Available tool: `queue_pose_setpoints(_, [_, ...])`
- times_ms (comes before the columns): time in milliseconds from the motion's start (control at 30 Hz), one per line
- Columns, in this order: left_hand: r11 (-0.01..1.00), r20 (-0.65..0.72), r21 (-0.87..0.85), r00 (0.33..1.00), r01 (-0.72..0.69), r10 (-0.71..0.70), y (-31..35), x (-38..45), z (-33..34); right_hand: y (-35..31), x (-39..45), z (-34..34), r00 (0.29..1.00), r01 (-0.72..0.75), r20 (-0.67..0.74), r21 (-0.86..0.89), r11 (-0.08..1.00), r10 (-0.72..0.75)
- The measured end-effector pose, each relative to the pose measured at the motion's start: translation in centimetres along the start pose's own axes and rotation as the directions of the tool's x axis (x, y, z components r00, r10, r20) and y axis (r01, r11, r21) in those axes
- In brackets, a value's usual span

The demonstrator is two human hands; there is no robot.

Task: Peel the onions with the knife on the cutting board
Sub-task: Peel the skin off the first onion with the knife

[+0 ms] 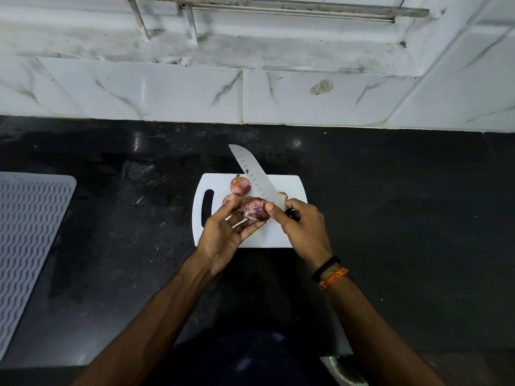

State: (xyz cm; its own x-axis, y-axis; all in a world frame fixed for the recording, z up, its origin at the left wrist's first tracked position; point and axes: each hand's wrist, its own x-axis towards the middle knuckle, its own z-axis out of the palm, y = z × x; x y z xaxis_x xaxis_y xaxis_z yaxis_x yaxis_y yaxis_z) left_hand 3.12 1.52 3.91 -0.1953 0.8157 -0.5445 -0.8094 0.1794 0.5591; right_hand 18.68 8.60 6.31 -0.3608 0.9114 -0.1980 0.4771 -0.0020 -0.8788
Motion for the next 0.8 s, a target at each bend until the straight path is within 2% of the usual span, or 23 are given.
queue_pose_setpoints(133, [1.000, -0.028, -0.015, 0.999, 0.027, -0.028, 0.1, 0.1, 0.1, 0.0, -0.1, 0.5, 0.995, -0.083, 0.060, 0.155, 0.984, 0.074])
queue_pose_setpoints(267, [0.999, -0.039, 0.016, 0.999, 0.033, -0.033, 0.1, 0.3, 0.2, 0.5, -0.2, 0.8, 0.987, -0.149, 0.095, 0.224, 0.963, 0.131])
queue_pose_setpoints(533, [0.998, 0.014, 0.038, 0.999, 0.043, -0.044, -0.4, 0.4, -0.2, 0.4, 0.4, 0.2, 0.976, -0.216, 0.071, 0.143, 0.966, 0.207])
queue_pose_setpoints(700, [0.995, -0.010, 0.090, 0.999, 0.052, -0.051, -0.6, 0.9, -0.8, -0.1, 1.4, -0.1, 0.971, -0.230, 0.077, 0.057, 0.972, 0.225])
queue_pose_setpoints(800, [0.992, -0.013, 0.117, 0.999, 0.046, -0.045, -0.6, 0.9, -0.9, -0.7, 1.8, -0.1, 0.942, -0.331, 0.106, 0.116, 0.936, 0.320])
